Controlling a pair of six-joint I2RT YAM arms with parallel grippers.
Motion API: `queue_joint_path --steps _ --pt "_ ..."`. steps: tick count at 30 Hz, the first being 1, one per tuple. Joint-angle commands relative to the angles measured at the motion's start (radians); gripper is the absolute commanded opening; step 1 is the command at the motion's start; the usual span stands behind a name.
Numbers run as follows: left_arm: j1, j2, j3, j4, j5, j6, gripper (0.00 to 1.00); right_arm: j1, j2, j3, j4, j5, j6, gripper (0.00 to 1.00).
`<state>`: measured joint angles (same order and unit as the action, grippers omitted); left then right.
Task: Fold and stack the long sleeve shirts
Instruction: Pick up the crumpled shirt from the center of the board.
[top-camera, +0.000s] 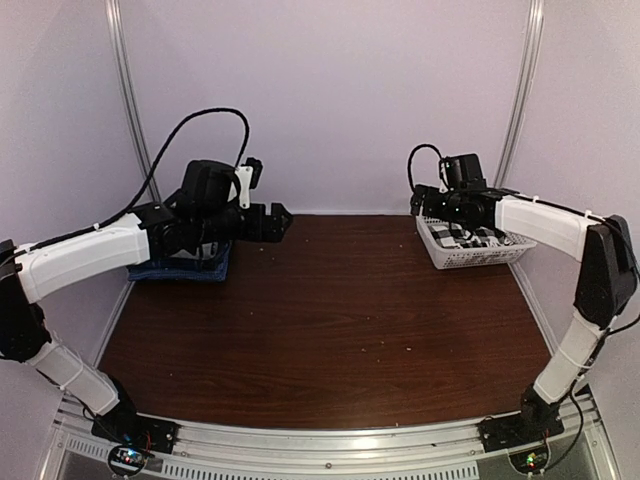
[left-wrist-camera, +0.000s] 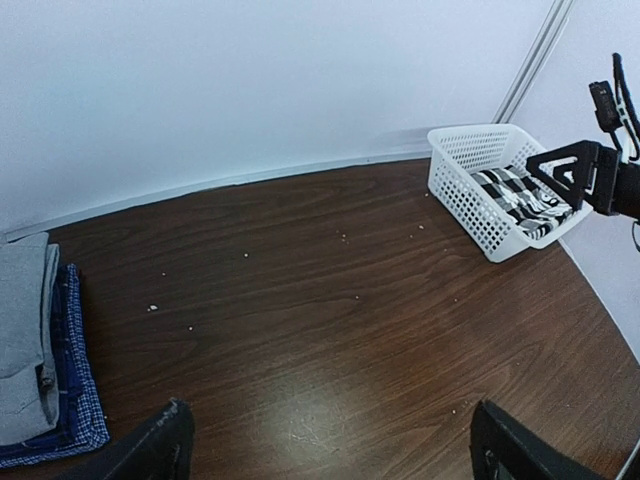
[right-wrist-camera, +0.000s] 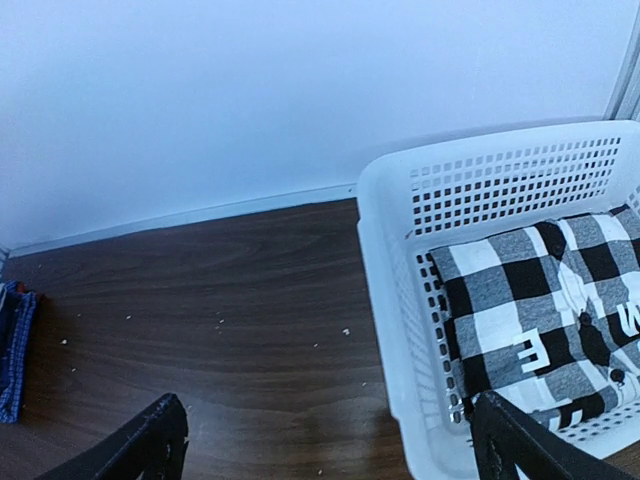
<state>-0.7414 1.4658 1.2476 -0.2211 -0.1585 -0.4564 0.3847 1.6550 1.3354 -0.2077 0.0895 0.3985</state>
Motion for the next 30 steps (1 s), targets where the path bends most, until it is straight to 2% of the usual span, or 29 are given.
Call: queue_joint_path --steps 1,8,19,27,30 --pt "0.002 -0.025 0.033 -0.020 -0.014 0.027 0.98 -0.089 0.114 0.122 -0.066 -0.008 -0.049 1.00" --pt "0.003 -0.031 0.029 -0.045 0.000 0.011 0.98 -0.198 0.342 0.361 -0.156 0.002 -0.074 1.00" --pt "0.004 -0.040 0.031 -0.058 0.036 -0.007 0.98 -0.291 0.689 0.682 -0.335 0.028 -0.069 1.00" --pt "0.004 -0.028 0.029 -0.057 0.052 -0.019 0.98 -0.324 0.753 0.658 -0.386 0.035 -0.059 1.00" --pt "0.004 -0.021 0.030 -0.056 0.063 -0.029 0.98 -0.334 0.746 0.606 -0.375 0.015 -0.055 0.96"
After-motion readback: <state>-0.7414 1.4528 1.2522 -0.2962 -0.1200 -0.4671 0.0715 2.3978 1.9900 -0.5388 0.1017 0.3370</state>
